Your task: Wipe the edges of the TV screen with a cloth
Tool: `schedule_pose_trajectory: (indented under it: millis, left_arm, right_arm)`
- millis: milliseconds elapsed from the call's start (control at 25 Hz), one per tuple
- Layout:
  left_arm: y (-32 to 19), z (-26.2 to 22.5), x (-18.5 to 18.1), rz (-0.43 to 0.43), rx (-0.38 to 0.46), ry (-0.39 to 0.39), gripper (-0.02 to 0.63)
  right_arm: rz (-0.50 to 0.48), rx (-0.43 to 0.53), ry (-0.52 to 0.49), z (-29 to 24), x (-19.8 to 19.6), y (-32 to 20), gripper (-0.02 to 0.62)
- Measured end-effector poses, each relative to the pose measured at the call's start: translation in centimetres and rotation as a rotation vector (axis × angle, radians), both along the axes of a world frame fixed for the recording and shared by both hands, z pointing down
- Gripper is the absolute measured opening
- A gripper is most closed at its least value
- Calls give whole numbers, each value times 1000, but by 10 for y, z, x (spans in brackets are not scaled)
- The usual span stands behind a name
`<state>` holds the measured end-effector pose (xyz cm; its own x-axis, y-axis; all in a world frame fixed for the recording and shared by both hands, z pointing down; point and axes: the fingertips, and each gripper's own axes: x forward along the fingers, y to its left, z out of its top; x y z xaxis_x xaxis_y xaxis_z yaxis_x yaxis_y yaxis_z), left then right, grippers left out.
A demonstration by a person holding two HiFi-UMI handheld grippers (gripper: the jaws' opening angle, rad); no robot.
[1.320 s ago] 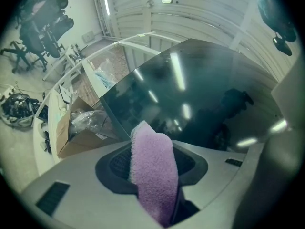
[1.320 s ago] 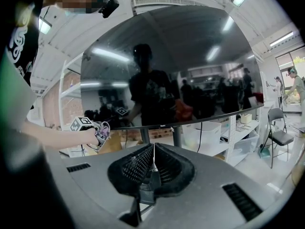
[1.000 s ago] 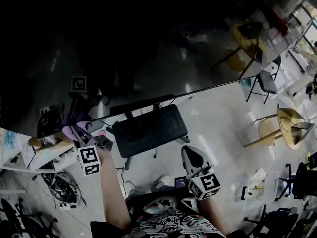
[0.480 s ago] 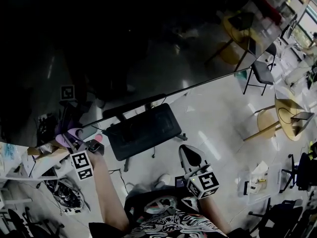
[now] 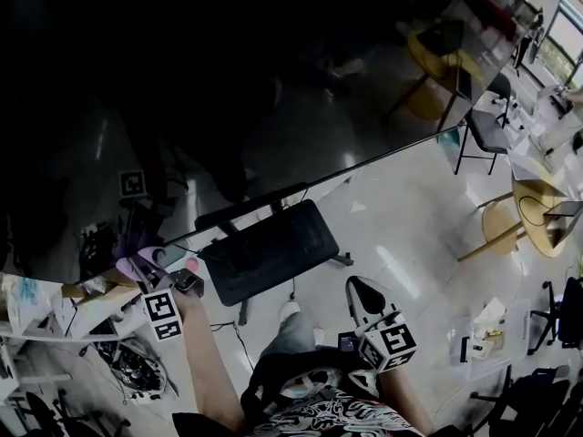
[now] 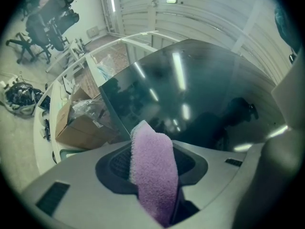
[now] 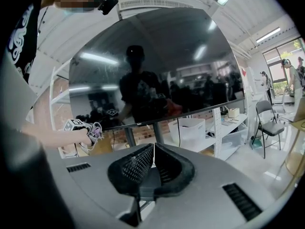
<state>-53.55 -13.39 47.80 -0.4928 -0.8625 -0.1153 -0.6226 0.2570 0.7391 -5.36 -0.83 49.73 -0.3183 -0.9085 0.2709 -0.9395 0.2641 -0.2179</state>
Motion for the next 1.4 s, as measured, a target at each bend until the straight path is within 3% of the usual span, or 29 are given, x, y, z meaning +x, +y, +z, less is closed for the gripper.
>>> schedule_pose_trajectory:
  millis: [600,880,1080,1400]
  left_arm:
    - [-1,-7,13,17,-40,-85,173]
    - [-6,-5,15,-58,-28,-81,175]
    - [-2,-8,21,-96,-34,-74,173]
    - [-4,-13,26,-162,2,-77,172]
  right_arm:
    - [32,-15,-20,3,47,-33,31]
    - [4,-16,-21,5,74,-78,30]
    - [-52,-16,-21,-1,93,-110,30]
    - [-205,2,2,-11,86,-158,29]
